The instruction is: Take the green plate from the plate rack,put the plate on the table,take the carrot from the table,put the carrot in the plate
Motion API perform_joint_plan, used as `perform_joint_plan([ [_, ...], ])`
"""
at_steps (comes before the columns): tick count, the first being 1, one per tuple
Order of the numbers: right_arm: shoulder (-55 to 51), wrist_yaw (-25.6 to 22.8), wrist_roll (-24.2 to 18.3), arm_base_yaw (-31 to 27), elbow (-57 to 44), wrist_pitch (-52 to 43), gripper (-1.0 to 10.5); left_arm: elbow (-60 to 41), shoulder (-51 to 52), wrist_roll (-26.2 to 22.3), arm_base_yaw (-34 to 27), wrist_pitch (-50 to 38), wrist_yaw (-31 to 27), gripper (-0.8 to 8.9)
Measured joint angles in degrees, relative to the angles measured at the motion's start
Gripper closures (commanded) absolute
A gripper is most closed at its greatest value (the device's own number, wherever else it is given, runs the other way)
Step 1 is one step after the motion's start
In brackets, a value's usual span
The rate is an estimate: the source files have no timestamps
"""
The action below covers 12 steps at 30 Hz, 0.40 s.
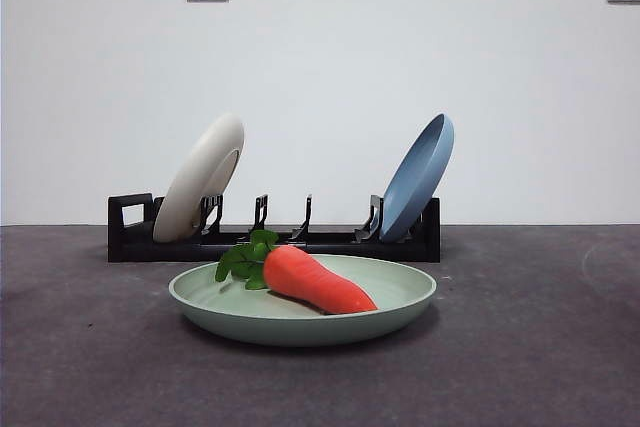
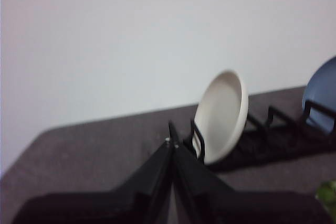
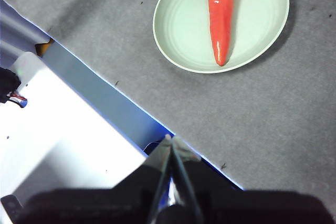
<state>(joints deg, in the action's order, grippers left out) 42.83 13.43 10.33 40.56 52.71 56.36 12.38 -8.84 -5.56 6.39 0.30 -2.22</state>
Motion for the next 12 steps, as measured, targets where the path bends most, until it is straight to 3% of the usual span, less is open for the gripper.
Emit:
perform_joint_plan([
  [12, 0.0, 0.0, 0.0, 0.0, 0.0, 0.0, 9.5, -10.3, 7.1, 3.8, -1.5, 3.0, 1.0, 8.17],
])
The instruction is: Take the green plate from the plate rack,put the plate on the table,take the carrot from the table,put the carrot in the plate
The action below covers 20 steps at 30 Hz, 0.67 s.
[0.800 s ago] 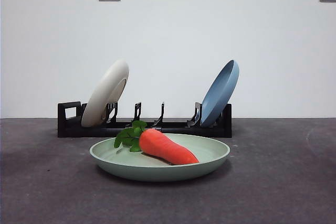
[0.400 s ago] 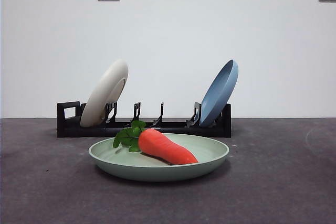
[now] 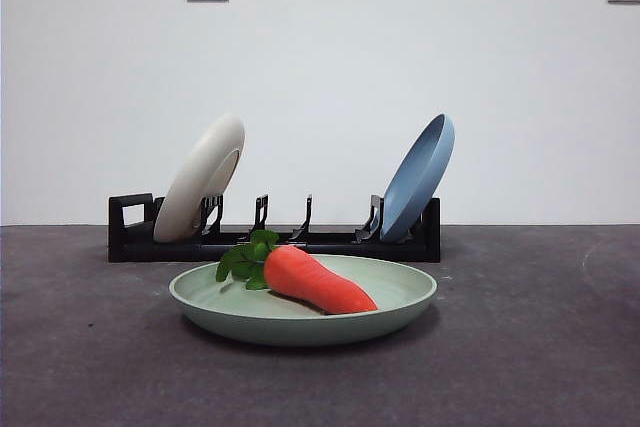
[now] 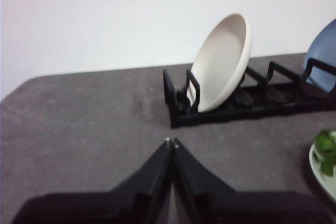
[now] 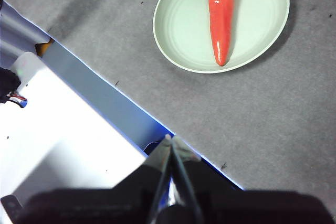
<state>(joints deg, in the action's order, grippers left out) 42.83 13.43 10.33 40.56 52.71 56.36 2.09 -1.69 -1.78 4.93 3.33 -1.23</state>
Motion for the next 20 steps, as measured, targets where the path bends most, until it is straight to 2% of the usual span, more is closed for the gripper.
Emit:
perform_joint_plan([
  [8, 0.0, 0.0, 0.0, 0.0, 0.0, 0.0, 9.5, -0.2, 1.4, 1.0, 0.0, 9.4, 0.3, 8.16],
  [13, 0.0, 0.0, 0.0, 0.0, 0.0, 0.0, 9.5, -0.3, 1.4, 2.5, 0.0, 9.6, 2.8, 8.16],
  [20, 0.0, 0.0, 0.0, 0.0, 0.0, 0.0, 9.5, -0.3, 1.4, 3.3, 0.0, 9.6, 2.8, 8.17],
])
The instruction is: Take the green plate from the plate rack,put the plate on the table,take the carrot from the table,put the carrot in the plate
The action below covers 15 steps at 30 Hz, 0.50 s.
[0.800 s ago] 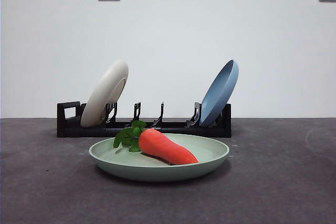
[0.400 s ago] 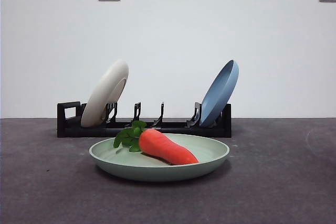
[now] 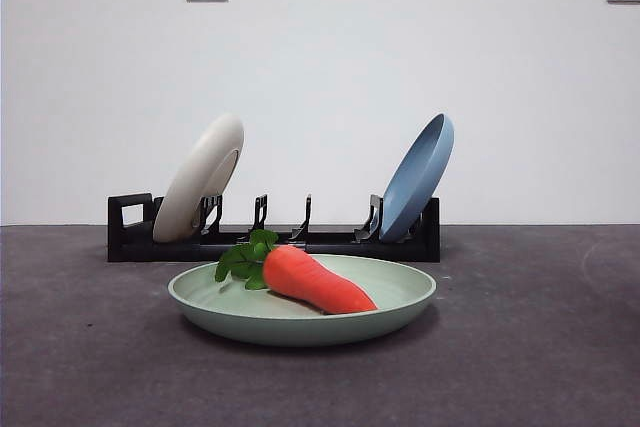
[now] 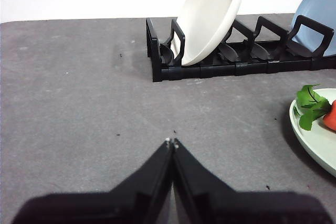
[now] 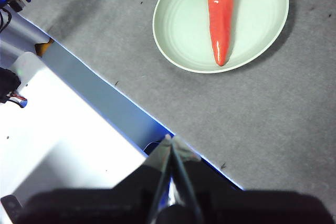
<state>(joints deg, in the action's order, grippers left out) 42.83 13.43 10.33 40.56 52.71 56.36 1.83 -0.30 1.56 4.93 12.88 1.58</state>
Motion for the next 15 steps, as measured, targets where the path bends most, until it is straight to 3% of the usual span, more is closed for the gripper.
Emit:
perform_joint_plan([
  [15, -0.8, -0.3, -0.4, -0.6, 0.0, 0.0, 9.5, 0.0, 0.0, 0.0, 0.0, 0.0, 0.0, 8.17],
])
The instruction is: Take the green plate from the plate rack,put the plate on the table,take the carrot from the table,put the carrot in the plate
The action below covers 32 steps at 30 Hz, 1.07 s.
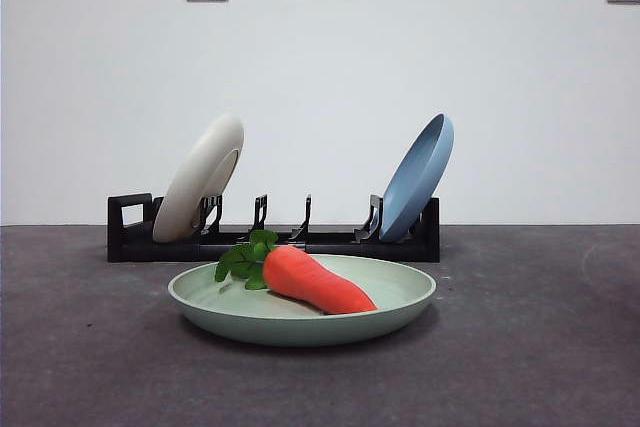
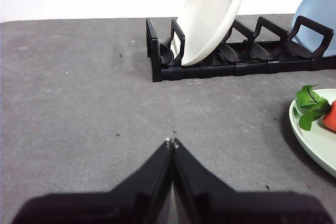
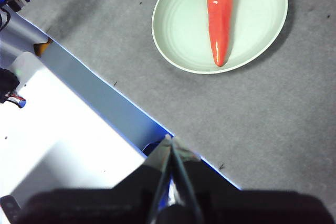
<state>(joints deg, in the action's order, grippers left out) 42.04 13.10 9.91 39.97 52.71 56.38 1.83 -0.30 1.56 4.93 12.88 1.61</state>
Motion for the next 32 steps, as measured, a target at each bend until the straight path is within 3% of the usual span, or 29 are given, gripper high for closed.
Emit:
perform_joint_plan([
  [4, -4.3, -1.2, -3.8, -3.2, 0.0, -1.7, 9.5, 0.0, 0.0, 0.0, 0.0, 0.0, 0.0, 8.17],
  [9, -11.0, -1.2, -7.7, -11.9, -0.9, -8.4, 9.5, 0.0, 0.0, 0.0, 0.0, 0.0, 0.0, 8.17],
  [16, -23.2, -1.2, -11.9, -24.1, -13.9, -22.3, 9.5, 0.0, 0.0, 0.0, 0.0, 0.0, 0.0, 8.17],
  [23, -34.3, -1.3, -11.3, -28.2, -32.5, -40.3, 9.5, 0.0, 0.0, 0.0, 0.0, 0.0, 0.0, 8.16],
  [32, -41.7, -1.3, -8.5, -30.2, -48.6, -44.0, 9.5, 0.0, 0.0, 0.0, 0.0, 0.0, 0.0, 8.16],
])
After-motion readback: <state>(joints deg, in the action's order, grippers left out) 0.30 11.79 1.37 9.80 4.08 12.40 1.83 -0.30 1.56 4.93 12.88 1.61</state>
